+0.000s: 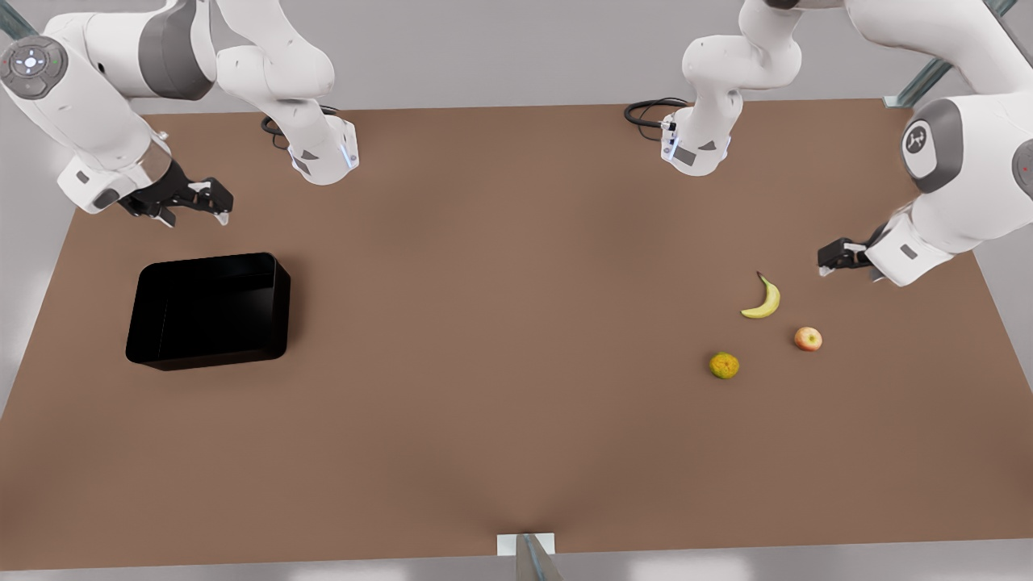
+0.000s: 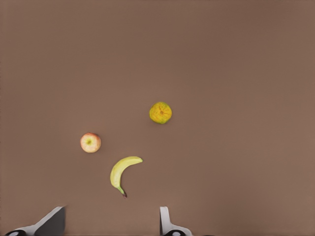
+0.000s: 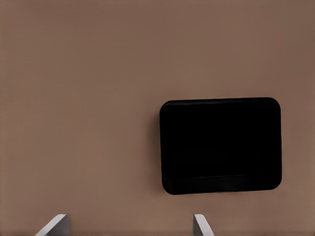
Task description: Place the storage box in the middle with the right arm, and place the apple in the storage box with the left arm
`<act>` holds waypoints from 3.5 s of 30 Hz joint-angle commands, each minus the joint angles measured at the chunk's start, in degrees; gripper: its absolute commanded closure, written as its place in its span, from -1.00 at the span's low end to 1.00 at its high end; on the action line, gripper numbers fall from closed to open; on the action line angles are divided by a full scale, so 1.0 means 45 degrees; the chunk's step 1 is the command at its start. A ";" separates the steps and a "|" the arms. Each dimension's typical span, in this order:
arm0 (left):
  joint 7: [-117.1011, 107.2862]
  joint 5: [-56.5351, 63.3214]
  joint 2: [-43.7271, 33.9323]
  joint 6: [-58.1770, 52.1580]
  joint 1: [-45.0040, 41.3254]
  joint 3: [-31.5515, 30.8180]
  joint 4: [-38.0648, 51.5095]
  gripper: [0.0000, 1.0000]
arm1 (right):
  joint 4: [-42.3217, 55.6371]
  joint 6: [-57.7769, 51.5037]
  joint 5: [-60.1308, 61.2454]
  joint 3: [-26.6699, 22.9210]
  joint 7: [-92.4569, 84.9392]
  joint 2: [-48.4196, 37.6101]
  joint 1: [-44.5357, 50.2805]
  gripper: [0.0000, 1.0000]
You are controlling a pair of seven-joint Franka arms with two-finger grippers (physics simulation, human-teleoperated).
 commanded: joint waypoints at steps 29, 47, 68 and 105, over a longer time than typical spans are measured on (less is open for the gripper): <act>-1.4054 -1.4247 0.6449 0.1140 0.2983 0.2948 -0.2929 -1.00 | 0.0586 0.6327 -0.0703 -0.0059 -0.9119 0.8026 -0.6641 -1.00; -1.1436 -1.5321 0.8363 0.0984 0.4292 0.2948 -0.2285 -1.00 | -0.1270 0.9062 -0.0879 -0.0078 -0.8905 0.9335 -0.8086 -1.00; -0.9737 -1.5516 0.9730 0.0534 0.4565 0.3261 -0.2343 -1.00 | -0.1094 0.8965 -0.0781 -0.0274 -0.8924 0.9726 -0.8066 0.57; -1.2627 -1.3506 0.5863 0.0984 0.1147 0.1620 -0.2734 0.57 | 0.6484 0.5449 0.1855 0.4199 0.5646 1.3300 0.3320 -0.42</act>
